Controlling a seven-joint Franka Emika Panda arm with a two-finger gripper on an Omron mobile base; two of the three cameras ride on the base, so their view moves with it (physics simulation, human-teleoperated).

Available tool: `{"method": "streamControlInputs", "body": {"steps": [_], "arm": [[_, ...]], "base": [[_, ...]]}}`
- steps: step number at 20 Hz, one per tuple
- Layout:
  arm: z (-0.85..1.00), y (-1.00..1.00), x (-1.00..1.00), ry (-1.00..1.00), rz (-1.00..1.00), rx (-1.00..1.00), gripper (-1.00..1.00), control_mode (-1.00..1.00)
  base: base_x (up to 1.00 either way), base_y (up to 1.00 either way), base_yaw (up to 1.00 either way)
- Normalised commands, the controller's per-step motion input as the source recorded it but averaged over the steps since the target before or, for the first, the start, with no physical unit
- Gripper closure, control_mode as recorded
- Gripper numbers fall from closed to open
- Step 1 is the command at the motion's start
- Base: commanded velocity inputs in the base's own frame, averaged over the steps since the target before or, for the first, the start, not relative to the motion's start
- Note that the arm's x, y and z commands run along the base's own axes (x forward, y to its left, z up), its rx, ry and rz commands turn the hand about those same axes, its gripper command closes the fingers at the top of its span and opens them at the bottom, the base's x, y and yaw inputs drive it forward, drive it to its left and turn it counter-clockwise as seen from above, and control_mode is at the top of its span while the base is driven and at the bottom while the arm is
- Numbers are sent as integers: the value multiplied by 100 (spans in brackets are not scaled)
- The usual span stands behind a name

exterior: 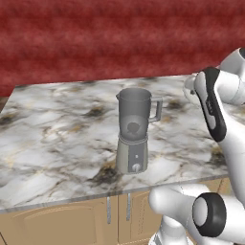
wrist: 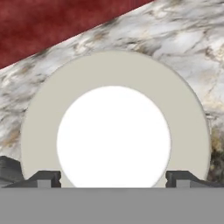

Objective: Open the blender lid, put the tangerine in the blender, close the lid, and start the blender.

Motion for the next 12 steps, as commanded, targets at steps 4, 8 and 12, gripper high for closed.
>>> {"method": "streamControlInputs", "body": {"steps": [4, 8, 12], "arm": [[61, 55, -2, -4, 8, 0, 100, -100], [53, 61, 0, 0, 8, 0, 100, -100], [52, 66, 0, 0, 8, -1, 100, -100]], "base": [[0, 0, 0], [0, 0, 0], [0, 0, 0]]}}
